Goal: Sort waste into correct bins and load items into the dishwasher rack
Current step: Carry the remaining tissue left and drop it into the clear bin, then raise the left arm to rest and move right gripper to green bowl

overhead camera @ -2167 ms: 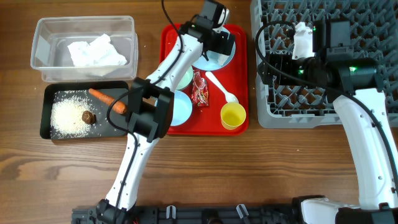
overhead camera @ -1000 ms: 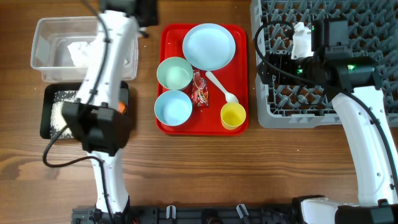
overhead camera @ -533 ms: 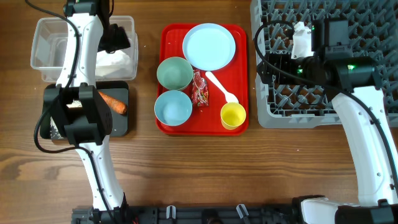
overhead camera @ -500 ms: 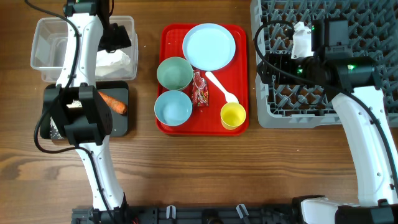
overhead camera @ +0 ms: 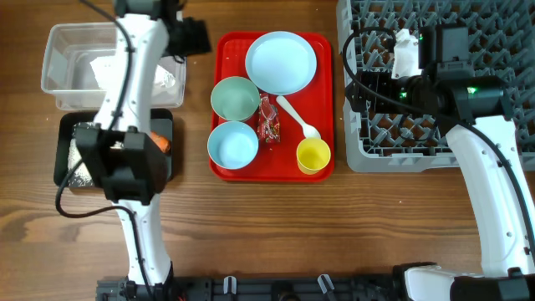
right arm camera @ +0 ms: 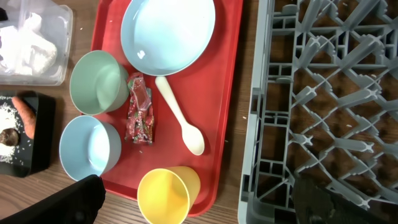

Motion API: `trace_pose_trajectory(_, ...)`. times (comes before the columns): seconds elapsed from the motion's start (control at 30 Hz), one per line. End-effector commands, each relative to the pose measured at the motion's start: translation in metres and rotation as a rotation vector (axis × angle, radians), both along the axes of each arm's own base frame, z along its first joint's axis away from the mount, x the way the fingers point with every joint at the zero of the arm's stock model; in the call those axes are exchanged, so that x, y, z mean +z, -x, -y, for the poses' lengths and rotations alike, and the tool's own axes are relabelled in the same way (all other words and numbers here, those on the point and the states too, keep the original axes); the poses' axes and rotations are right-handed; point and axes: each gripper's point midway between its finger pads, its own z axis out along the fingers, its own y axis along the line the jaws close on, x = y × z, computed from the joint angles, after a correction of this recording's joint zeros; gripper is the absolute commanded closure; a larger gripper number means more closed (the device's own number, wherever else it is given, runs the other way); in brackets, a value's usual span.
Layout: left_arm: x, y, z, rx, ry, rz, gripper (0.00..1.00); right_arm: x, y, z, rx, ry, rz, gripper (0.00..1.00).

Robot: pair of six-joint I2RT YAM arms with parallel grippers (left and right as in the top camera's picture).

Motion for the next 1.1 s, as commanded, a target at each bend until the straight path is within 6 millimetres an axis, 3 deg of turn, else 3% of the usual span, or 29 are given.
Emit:
trace_pose_trajectory(0.0,0.017,0.016,0.043,-0.112,0.030,-0.003,0.00,0.005,-0.004,-0.004,-0.003,-0.026,0.007,0.00)
trace_pose_trajectory(0.17,0.012,0.036,0.065,-0.163,0.018,-0.065,0.01,0.005,-0.005,-0.005,-0.002,-0.027,0.008,0.00)
trace_pose_trajectory(0.3,0.018,0.041,0.060,-0.119,0.026,-0.066,0.00,0.015,-0.012,-0.028,0.067,-0.094,0.060,0.03)
trace_pose_trajectory(0.47,0.084,0.039,0.016,0.045,0.091,0.102,0.00,0.025,-0.030,-0.079,0.140,-0.156,0.148,0.07)
trace_pose_trajectory(0.63,0.149,0.051,-0.026,0.140,0.118,0.272,0.00,0.019,-0.044,-0.134,0.214,-0.231,0.183,0.07)
trace_pose_trajectory(0.73,0.169,0.063,-0.055,0.202,0.115,0.314,0.00,-0.005,-0.052,-0.173,0.248,-0.259,0.159,0.10)
trace_pose_trajectory(0.87,0.168,0.074,-0.080,0.265,0.104,0.292,0.00,-0.058,-0.059,-0.213,0.221,-0.301,0.045,0.18)
trace_pose_trajectory(1.07,0.160,0.079,-0.089,0.286,0.097,0.254,0.00,-0.133,-0.054,-0.227,0.127,-0.293,-0.158,0.30)
